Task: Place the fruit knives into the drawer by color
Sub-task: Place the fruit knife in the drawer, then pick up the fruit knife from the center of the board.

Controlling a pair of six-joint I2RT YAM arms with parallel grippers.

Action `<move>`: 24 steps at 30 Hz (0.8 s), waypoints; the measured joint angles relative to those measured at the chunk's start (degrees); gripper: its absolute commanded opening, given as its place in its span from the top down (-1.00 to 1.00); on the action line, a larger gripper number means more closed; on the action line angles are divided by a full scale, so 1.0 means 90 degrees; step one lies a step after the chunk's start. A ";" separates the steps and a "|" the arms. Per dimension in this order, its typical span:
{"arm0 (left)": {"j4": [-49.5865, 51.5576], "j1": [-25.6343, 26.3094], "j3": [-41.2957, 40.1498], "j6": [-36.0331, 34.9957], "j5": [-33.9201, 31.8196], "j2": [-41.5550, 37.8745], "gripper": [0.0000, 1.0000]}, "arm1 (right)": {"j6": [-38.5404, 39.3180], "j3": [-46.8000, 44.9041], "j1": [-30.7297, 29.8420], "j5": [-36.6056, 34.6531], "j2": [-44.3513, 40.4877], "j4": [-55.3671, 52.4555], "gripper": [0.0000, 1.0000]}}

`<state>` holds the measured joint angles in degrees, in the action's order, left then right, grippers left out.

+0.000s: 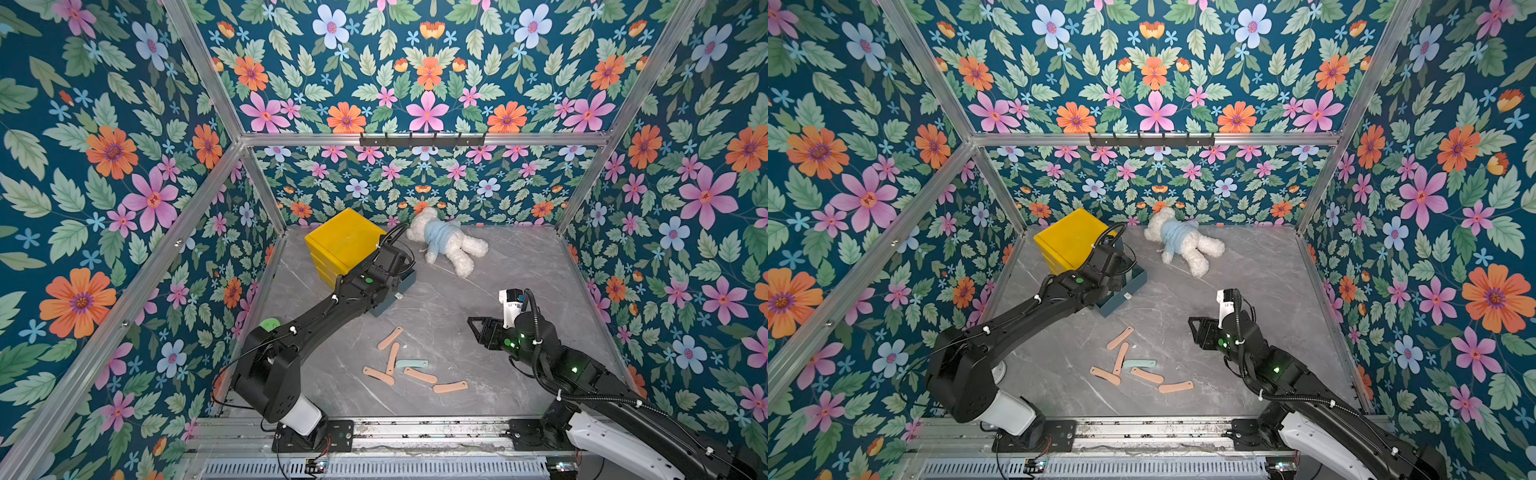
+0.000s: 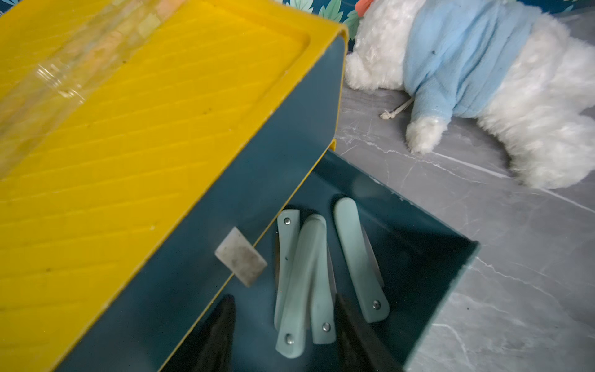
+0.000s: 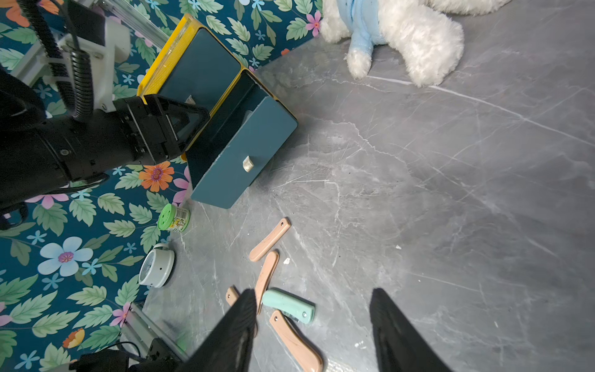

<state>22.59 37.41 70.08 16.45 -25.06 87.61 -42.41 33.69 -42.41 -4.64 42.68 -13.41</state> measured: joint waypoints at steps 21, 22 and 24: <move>-0.0461 0.0010 -0.2790 0.1149 0.1469 -0.4337 -0.99 | 0.0952 0.1433 -0.0787 0.1307 0.3208 -0.0355 -0.19; -0.0408 0.0010 -0.2878 0.1156 0.1438 -0.4486 -0.99 | 0.1037 0.1571 -0.0857 0.1377 0.3456 -0.0435 -0.19; -0.0255 0.0010 -0.3050 0.1234 0.1362 -0.4760 -0.99 | 0.1275 0.1936 -0.1018 0.1547 0.4046 -0.0716 -0.19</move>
<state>20.29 37.50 42.63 27.55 -12.80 44.77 -30.94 51.11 -51.57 9.28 79.09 -19.86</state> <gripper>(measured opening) 0.994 0.594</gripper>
